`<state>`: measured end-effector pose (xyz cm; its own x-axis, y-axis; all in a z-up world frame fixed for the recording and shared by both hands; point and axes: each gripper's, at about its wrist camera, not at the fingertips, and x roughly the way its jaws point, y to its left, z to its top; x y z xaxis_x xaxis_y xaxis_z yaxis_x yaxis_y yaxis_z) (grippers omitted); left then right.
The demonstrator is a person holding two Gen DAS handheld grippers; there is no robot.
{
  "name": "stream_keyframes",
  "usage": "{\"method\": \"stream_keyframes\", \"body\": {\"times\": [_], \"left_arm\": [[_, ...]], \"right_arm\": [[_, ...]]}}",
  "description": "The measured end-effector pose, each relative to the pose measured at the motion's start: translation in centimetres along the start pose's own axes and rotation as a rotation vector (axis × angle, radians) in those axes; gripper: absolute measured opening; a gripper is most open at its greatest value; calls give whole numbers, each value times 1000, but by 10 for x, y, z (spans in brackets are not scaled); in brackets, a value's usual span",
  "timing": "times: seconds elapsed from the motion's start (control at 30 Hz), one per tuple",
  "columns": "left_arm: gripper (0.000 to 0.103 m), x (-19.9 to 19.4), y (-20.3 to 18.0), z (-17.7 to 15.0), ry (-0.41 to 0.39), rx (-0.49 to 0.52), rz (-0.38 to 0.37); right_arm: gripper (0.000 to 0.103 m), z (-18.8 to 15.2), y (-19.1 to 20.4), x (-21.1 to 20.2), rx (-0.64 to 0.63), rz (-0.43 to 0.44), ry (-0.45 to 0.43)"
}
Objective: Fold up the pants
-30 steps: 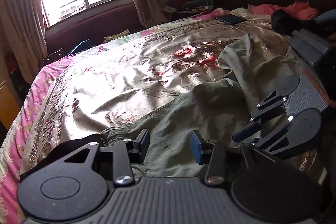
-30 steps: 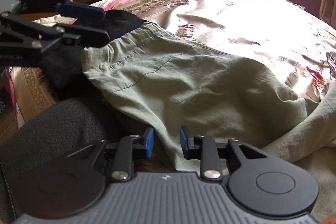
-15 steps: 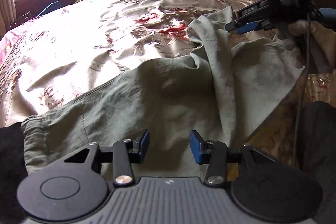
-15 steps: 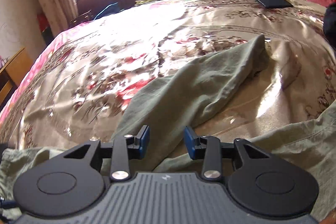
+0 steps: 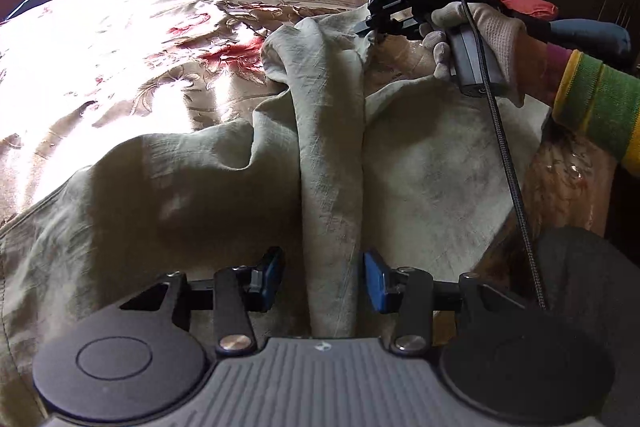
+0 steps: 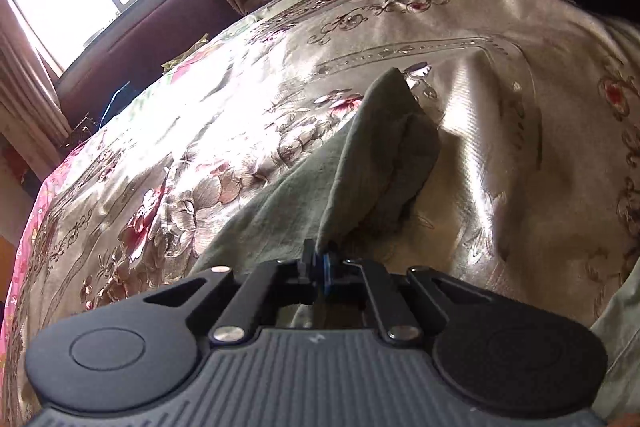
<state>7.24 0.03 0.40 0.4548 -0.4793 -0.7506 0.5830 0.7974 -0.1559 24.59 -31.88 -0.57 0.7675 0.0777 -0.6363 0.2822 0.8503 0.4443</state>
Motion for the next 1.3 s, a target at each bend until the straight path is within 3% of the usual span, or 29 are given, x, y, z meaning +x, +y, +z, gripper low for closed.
{"method": "stream_keyframes", "body": {"times": [0.13, 0.27, 0.33, 0.43, 0.5, 0.63, 0.73, 0.8, 0.87, 0.97, 1.07, 1.17, 1.23, 1.3], "left_arm": [[56, -5, -4, 3, -7, 33, 22], [56, -14, -17, 1, -23, 83, 18], [57, -14, -26, -2, -17, 102, 8], [57, -6, -37, -7, 8, 130, -4], [57, 0, -44, -11, 28, 149, 2], [57, 5, -51, -11, 51, 184, 26], [57, 8, -54, -7, 72, 196, 37], [57, 10, -57, -5, 82, 205, 48], [57, 15, -61, -2, 91, 215, 62], [57, 17, -65, 0, 94, 216, 70], [57, 19, -69, 2, 95, 225, 71], [57, 20, -73, 0, 93, 244, 74], [58, 21, -73, -2, 94, 246, 76], [60, 22, -72, -4, 95, 238, 77]], "right_arm": [[4, 14, 4, -45, 14, 89, -106], [4, 19, -8, -126, 55, 185, -250], [4, 10, -24, -160, 56, 165, -305], [4, -12, -56, -184, 68, 53, -305], [5, -35, -86, -186, 82, -28, -247], [9, -71, -138, -172, 236, -24, -118], [11, -79, -160, -163, 360, 69, -131], [20, -77, -167, -152, 433, 137, -154], [37, -72, -172, -143, 484, 191, -175], [37, -59, -172, -137, 537, 263, -230], [37, -41, -167, -149, 509, 267, -316], [36, -30, -150, -178, 381, 222, -437], [37, -32, -139, -198, 261, 137, -530], [39, -39, -135, -206, 154, 32, -567]]}}
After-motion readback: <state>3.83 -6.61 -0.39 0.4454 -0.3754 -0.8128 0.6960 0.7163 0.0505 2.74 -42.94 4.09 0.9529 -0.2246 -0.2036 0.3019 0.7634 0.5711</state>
